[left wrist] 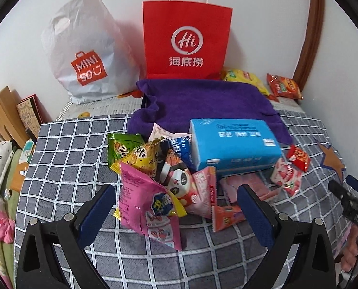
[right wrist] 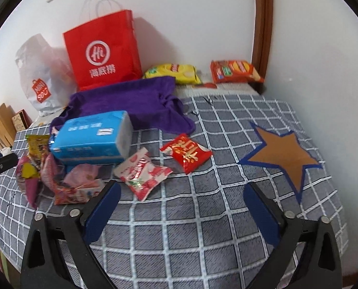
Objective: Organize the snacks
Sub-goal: 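Close the right gripper on the red candy packet while the left reaches the pink bag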
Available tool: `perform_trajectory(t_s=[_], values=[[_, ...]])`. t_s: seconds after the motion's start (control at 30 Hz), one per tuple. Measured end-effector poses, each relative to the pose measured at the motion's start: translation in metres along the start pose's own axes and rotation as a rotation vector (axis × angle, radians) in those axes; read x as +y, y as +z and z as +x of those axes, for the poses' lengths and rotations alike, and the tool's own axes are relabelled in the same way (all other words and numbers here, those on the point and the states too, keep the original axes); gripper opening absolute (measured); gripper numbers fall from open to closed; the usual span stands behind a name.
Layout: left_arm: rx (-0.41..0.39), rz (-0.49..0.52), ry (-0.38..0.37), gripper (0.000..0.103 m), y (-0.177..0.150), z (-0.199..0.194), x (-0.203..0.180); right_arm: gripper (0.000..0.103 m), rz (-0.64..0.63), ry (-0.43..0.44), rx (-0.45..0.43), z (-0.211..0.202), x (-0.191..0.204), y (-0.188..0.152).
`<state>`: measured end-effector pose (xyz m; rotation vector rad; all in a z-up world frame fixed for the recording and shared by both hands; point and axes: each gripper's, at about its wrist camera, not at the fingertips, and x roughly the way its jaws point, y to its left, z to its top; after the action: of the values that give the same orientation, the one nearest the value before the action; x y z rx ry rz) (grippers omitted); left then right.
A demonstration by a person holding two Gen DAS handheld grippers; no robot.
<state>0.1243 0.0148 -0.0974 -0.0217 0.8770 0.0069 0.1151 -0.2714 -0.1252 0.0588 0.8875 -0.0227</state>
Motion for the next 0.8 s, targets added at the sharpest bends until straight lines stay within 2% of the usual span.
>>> perform_trajectory(t_s=[0.1,0.2,0.37,0.63,0.8], values=[[0.011,-0.002,0.003,0.101,0.003,0.011,0.002,0.085,0.023,-0.007,0.036,0.024,-0.011,0.008],[0.028,-0.004,0.006,0.101,0.006,0.02,0.003,0.079,-0.001,-0.009,0.063,0.049,-0.014,0.017],[0.048,-0.006,0.005,0.101,0.012,0.032,0.005,0.078,-0.073,-0.045,0.084,0.083,-0.01,0.028],[0.065,0.007,0.046,0.101,0.02,0.043,0.003,0.078,-0.15,-0.028,0.108,0.116,-0.009,0.038],[0.08,-0.01,0.031,0.101,0.023,0.047,0.001,0.077,-0.142,0.007,0.134,0.134,-0.014,0.038]])
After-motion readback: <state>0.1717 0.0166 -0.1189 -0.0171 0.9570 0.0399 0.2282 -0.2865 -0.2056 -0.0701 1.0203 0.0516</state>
